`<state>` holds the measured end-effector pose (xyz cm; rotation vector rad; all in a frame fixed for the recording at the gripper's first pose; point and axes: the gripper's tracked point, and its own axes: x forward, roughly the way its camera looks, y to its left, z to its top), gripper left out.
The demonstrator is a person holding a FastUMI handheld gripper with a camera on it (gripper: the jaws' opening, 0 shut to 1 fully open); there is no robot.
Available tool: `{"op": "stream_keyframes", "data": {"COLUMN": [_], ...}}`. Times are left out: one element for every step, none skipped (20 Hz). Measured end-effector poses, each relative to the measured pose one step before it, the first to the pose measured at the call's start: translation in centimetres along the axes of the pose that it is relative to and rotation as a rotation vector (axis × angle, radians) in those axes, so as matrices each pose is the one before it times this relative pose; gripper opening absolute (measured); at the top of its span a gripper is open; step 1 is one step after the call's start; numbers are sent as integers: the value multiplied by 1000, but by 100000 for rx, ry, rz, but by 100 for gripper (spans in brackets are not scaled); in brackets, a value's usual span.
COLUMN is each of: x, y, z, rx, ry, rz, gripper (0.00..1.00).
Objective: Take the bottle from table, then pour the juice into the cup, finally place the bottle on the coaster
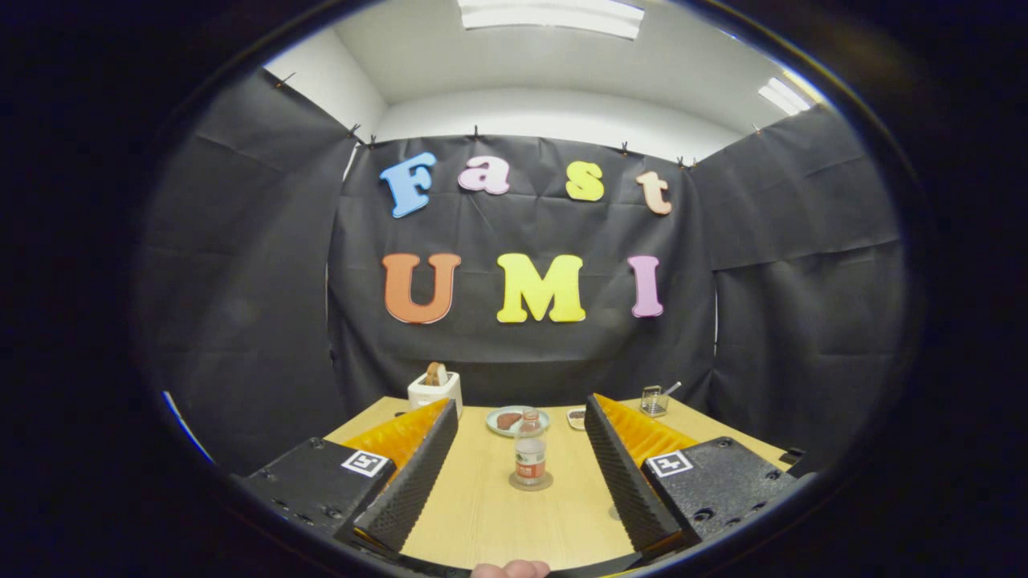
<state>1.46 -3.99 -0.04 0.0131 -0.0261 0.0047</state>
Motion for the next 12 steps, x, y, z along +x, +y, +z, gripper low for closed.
{"op": "stream_keyframes", "data": {"x": [-74, 9, 10, -101, -41, 17, 45, 74, 79, 13, 81, 79], "y": [-36, 39, -13, -134, -195, 8, 198, 25, -151, -148, -79, -147], "z": [-62, 2, 111, 34, 79, 114, 51, -65, -39, -74, -39, 42], "rx": [-8, -56, -245, -265, -97, 217, 518, 495, 250, 15, -93, -189], "ry": [94, -28, -229, 30, -307, -367, -436, 147, 203, 287, -29, -84], "rz": [-70, -120, -44, -420, -535, 96, 698, 372, 49, -82, -126, -217], "gripper": [100, 100, 100, 100, 100, 100, 100, 100, 100, 100, 100, 100]}}
